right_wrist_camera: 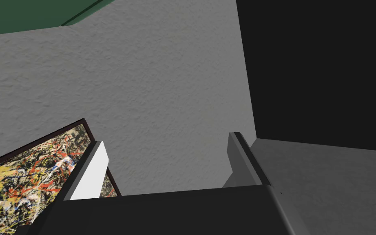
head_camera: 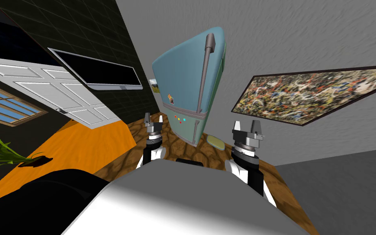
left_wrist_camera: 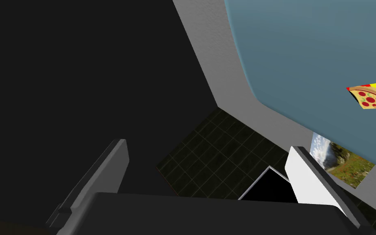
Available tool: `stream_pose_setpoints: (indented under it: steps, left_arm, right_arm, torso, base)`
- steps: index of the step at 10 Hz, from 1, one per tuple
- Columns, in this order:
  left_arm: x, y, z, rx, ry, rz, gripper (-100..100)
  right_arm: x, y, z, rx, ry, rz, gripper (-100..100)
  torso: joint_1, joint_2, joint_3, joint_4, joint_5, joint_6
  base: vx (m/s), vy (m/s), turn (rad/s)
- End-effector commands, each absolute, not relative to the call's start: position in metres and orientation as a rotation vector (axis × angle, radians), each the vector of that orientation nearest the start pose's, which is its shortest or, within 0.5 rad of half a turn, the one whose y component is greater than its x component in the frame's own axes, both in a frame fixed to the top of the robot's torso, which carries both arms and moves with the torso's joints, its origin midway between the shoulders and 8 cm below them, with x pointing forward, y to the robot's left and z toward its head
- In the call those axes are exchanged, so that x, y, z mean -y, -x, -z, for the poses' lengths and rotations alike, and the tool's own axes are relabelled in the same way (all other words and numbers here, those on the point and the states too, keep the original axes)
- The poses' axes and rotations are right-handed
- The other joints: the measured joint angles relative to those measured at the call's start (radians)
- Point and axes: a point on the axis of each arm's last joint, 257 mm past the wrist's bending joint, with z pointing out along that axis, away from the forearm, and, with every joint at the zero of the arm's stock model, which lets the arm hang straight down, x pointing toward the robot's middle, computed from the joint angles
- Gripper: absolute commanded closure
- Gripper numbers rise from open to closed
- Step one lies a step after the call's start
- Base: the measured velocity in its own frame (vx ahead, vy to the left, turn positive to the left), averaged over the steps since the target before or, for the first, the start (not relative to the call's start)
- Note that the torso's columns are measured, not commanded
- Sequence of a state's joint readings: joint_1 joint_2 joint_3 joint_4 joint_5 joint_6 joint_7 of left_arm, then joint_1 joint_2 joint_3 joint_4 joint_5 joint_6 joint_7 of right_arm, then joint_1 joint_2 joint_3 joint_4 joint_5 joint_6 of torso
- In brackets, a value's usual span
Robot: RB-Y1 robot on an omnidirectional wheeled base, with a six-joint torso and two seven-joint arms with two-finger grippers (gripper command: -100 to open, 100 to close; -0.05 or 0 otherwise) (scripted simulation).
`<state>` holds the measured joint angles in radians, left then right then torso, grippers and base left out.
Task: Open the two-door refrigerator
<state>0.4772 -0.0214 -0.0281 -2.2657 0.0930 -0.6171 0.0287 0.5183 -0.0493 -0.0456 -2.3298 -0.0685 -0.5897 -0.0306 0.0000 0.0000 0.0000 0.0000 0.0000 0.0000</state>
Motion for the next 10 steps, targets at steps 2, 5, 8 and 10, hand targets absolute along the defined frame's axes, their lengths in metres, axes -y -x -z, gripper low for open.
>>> stream_pose_setpoints:
  steps: [2,5,8,10]
  left_arm:
    - [-0.2807,-0.3261,-0.0459,-0.437,0.644,1.443,0]
    - [-0.2807,-0.3261,-0.0460,-0.437,0.644,1.443,0]
    - [-0.2807,-0.3261,-0.0460,-0.436,0.644,1.443,0]
    - [-0.2780,-0.3276,-0.0445,-0.471,0.632,1.450,-100]
  right_arm:
    - [0.2919,-0.3129,-0.0582,-0.518,-0.566,-1.353,0]
    - [0.2919,-0.3128,-0.0582,-0.518,-0.566,-1.353,0]
    - [0.2919,-0.3128,-0.0583,-0.518,-0.565,-1.353,0]
    - [0.2919,-0.3128,-0.0583,-0.518,-0.565,-1.353,0]
  torso:
    - [0.000,0.104,-0.209,0.105,0.000,0.000]
    - [0.000,0.322,-0.644,0.322,0.000,0.000]
    - [0.000,0.544,-1.087,0.544,0.000,0.000]
    - [0.000,0.691,-1.382,0.691,0.000,0.000]
  base:
    - [0.000,0.000,0.000]
    - [0.000,0.000,0.000]
    - [0.000,0.000,0.000]
    - [0.009,-0.008,0.006]
